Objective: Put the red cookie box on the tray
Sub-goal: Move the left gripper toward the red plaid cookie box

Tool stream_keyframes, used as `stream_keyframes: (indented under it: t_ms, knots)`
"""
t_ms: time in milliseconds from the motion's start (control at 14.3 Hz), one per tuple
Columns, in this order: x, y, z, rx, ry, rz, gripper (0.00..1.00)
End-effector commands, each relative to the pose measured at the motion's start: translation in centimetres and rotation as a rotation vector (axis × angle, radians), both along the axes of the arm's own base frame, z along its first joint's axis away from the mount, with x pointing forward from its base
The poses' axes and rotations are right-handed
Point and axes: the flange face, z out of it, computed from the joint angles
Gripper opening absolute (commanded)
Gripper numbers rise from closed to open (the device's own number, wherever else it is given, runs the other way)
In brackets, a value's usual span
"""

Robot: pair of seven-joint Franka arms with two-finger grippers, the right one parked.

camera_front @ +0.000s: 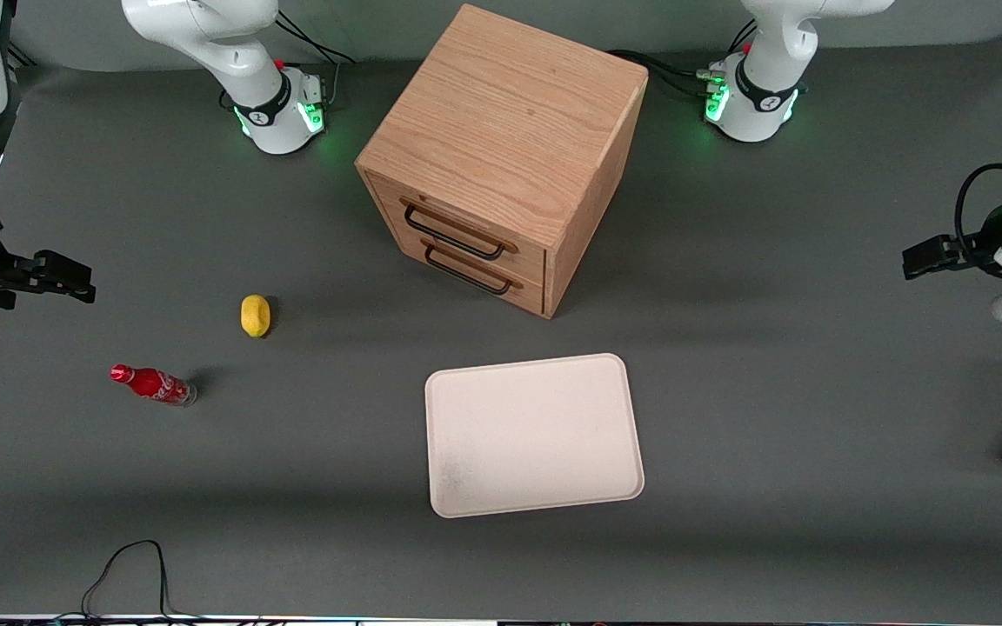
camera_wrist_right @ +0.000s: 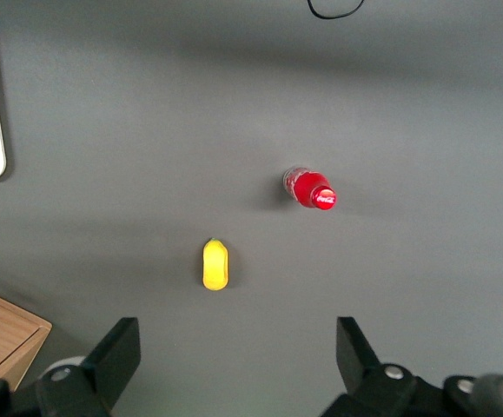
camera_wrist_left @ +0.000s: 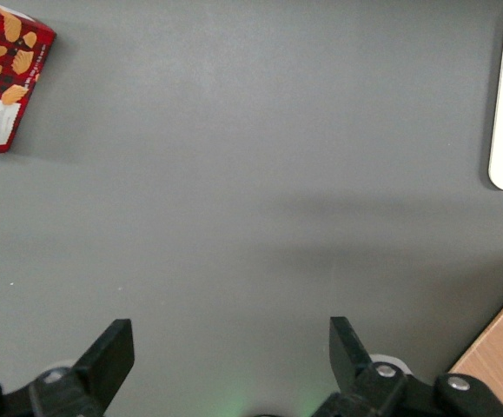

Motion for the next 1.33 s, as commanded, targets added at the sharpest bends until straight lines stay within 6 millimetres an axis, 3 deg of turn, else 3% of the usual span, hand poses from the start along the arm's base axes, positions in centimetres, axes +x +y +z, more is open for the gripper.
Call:
stream_keyframes:
  t_ms: [0,558,907,1116,1256]
  knots:
    - [0.2,-0.2,1.2,-0.01,0.035,-0.048,1.0]
    - [0.4,-1.1,1.9,-0.009,0.027,-0.061,1.0]
    - [0.5,-0.3,1.8,-0.01,0.028,-0.058,1.0]
    - [0.6,3.7,2.7,-0.01,0.02,-0.127,1.0]
    - [1.2,9.6,2.4,-0.016,0.026,-0.176,1.0]
